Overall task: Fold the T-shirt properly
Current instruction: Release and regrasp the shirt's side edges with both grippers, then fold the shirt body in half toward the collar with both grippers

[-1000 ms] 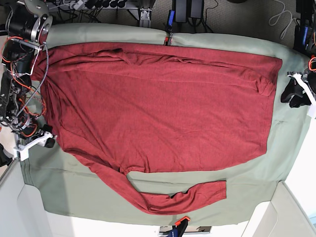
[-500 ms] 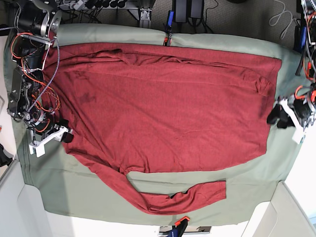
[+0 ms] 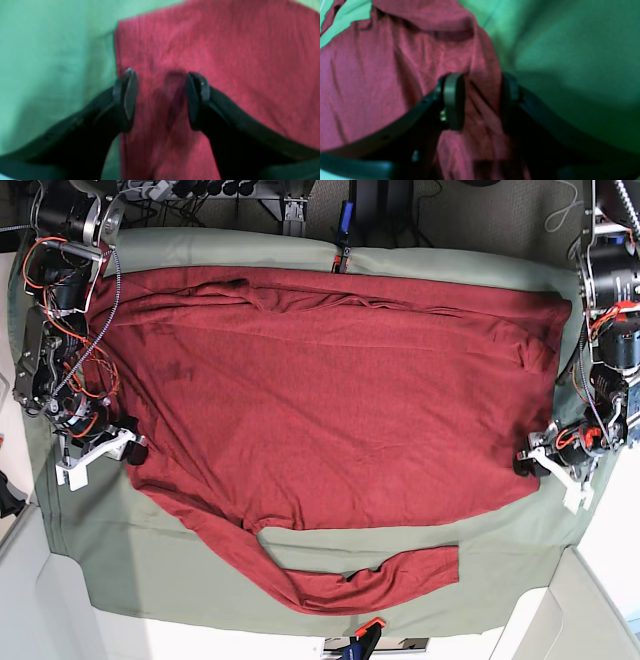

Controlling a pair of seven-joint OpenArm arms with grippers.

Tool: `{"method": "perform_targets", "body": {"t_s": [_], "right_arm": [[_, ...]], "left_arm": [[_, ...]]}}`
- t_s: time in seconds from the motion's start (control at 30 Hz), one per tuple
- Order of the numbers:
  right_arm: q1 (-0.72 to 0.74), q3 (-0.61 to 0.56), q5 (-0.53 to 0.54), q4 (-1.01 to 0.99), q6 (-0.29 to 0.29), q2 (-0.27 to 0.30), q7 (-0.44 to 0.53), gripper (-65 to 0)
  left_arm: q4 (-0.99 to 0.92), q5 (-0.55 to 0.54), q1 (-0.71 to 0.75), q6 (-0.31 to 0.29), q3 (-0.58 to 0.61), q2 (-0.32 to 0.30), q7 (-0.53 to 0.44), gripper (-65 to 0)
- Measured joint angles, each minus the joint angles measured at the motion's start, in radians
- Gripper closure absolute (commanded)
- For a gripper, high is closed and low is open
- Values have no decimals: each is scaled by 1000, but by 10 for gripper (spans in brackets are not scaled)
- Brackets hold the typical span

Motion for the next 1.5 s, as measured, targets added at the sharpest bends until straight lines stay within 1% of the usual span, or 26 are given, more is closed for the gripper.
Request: {"method": "perform_targets", "body": {"t_s": [0.07,0.27,0.3,0.37,0.4,0.5,0.67,0.7,0.73,0.8,0.83,0.87,0.93,0.97,1.07,1.13,1.27,1.37,1.5], "right_arm": [[0,0,-3,0,0,0,1,-246],[0,0,-3,0,-1,0,0,-246],[0,0,-3,0,-1,0,0,-246],[0,0,-3,0,-1,0,0,-246],[0,0,-3,0,-1,0,1,-246],[0,0,-3,0,-1,0,4,-246],[0,0,-3,0,-1,0,4,-246],[0,0,-3,0,-1,0,4,-246],[0,0,-3,0,-1,0,4,-246],[0,0,-3,0,-1,0,4,-246],[0,0,-3,0,-1,0,4,-234],[0,0,-3,0,-1,0,4,-195],[0,0,-5,0,-11,0,0,-60],[-1,0,-6,-1,-11,1,-2,0],[-3,0,-4,-2,-11,2,0,0],[-5,0,-10,11,-11,2,-3,0],[-15,-1,-14,51,24,8,-40,0],[-21,-2,34,89,31,20,-105,0],[-29,-2,103,144,55,32,-154,0]], "left_arm": [[-37,-3,-2,-5,-2,1,-37,-342],[-51,-2,-6,-6,-2,-1,-43,-342],[-51,-9,-6,-37,-2,-1,-25,-342],[-56,-64,-3,-120,-2,0,12,-342],[-56,-99,-2,-133,-2,0,29,-342],[-56,-152,-2,-133,-2,14,55,-342],[-56,-176,-3,-134,-2,28,61,-338],[-56,-177,-3,-134,-2,28,61,-313],[-56,-177,-3,-134,-2,28,61,-272],[-56,-173,-2,-133,-1,28,69,-172],[-56,-171,-1,-133,-1,30,69,-126],[-56,-172,0,-133,-1,31,69,-84],[-56,-170,1,-133,-1,32,77,-26],[-56,-170,0,-133,-1,32,77,-14],[-34,-164,4,-133,-1,21,81,-13],[3,-151,6,-133,-1,9,103,-13],[111,-148,8,-136,-1,-24,167,-13],[194,-151,9,-137,-1,-41,192,-13],[256,-190,13,-140,-1,-62,220,-13]]}}
